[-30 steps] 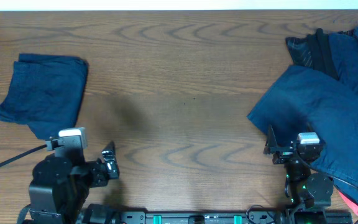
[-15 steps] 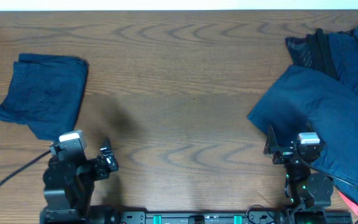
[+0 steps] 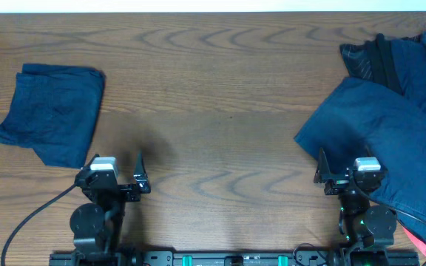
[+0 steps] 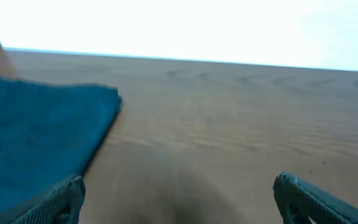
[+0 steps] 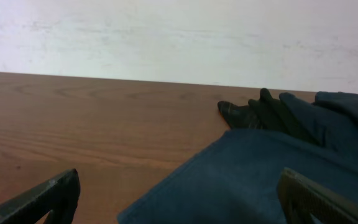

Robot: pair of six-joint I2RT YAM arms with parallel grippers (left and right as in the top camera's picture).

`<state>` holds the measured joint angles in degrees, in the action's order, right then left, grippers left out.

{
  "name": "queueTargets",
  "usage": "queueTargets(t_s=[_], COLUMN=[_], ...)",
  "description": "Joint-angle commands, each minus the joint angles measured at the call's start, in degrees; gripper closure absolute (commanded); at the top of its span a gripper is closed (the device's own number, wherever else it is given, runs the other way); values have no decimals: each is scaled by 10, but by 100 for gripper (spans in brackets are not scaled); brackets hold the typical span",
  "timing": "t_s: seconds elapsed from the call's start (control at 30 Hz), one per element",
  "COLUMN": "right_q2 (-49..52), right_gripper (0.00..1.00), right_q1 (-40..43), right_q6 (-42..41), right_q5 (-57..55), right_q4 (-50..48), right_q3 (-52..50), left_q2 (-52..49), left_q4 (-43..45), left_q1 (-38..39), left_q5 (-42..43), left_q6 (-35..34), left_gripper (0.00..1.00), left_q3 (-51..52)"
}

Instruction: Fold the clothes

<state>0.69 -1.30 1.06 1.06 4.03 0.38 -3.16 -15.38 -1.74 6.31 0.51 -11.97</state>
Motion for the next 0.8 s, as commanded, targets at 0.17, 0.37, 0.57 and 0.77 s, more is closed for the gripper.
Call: queueTargets(t_s=[0.17,0.37,0.57,0.77], right_q2=[-3,-3,-3,-3], right_gripper=[1,1,1,1], right_q1=[5,5,5,5], right_q6=[-6,-6,-6,-6], right_q5=[-2,-2,-2,-2], right_q4=[3,3,3,3], right_q3=[-1,-1,-1,-1], left_q2=[31,31,31,31], left_q4=[123,207,175,122], left_q1=[-2,-2,-3,-3], left_q5=[28,53,54,47], left_q6=[78,106,106,69], left_gripper=[2,2,2,2], left_q3=[70,117,118,117])
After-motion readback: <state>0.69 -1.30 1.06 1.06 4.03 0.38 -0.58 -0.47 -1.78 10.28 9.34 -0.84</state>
